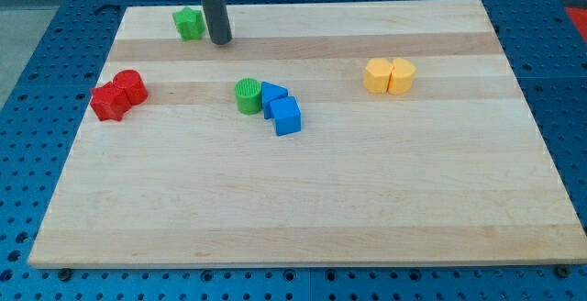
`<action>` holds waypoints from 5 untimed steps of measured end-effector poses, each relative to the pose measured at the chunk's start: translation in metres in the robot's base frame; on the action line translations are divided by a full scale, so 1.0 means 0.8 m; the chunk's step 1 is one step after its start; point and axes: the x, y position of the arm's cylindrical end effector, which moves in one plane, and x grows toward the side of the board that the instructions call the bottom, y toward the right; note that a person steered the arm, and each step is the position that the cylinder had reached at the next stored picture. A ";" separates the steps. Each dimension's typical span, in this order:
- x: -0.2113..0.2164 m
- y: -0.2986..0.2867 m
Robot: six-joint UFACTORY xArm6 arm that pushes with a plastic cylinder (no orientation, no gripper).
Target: Slide the green star left a bit
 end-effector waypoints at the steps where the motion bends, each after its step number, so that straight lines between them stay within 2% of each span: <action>1: -0.011 -0.009; 3: -0.014 -0.046; 5: -0.034 -0.026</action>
